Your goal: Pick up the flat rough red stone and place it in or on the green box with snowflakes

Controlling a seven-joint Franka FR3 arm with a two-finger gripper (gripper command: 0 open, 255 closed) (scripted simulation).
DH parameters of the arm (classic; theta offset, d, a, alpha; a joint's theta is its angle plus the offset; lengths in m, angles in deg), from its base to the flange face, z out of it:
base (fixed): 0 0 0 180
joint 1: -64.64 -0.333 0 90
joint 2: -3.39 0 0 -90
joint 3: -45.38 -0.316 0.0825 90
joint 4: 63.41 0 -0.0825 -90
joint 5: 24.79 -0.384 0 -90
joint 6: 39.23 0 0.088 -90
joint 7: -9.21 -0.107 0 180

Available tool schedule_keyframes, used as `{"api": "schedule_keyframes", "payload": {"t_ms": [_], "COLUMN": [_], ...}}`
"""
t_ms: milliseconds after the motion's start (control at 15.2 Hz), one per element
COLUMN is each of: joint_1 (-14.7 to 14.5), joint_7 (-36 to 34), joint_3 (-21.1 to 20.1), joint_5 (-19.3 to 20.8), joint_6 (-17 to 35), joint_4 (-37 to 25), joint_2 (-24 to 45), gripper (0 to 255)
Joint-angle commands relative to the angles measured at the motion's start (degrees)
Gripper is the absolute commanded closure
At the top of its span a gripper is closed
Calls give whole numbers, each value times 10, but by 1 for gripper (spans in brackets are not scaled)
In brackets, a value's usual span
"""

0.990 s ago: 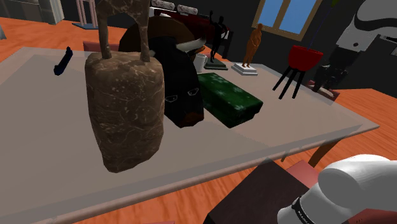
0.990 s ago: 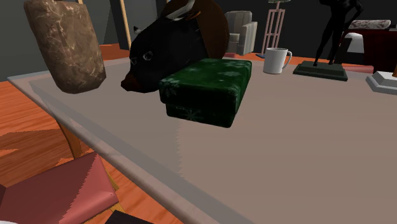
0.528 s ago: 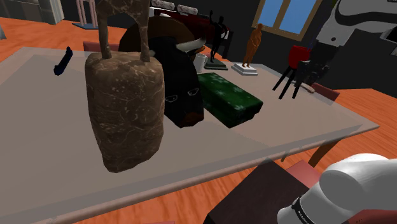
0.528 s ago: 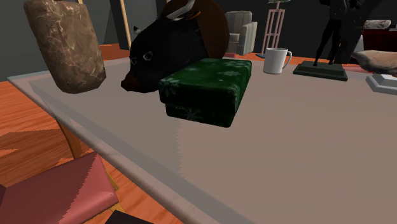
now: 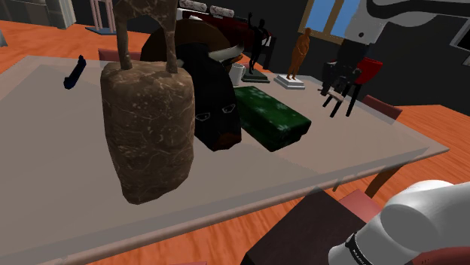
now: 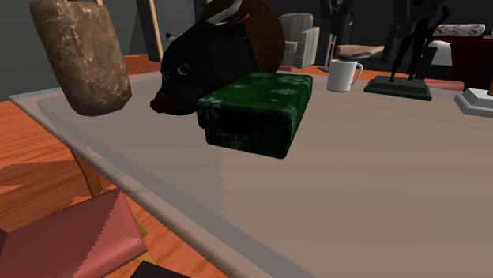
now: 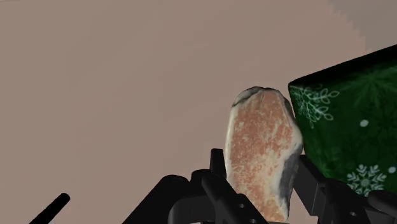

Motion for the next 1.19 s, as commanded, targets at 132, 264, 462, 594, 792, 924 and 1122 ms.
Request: {"api": "schedule_keyframes", "payload": {"t_ms": [132,264,462,594,792,924,1122], "joint_1": [-16,-24,-35,-43,-54,-60,-61], "joint_7": [-47,-70,-104,-127,-162,-181,-180], "joint_3": [-35,-53,-78,-94,-116,-128,-128], "joint_5": [-20,-27,-35,-38,-38,-36,-37], "joint_6": [13,17,21,22,22,28,52], "joint_4": [-37,-60,-98,-127,-177,-199,-171], "joint_2": [50,75,117,147,196,223,219], "gripper": [255,255,255,255,255,255,255]}}
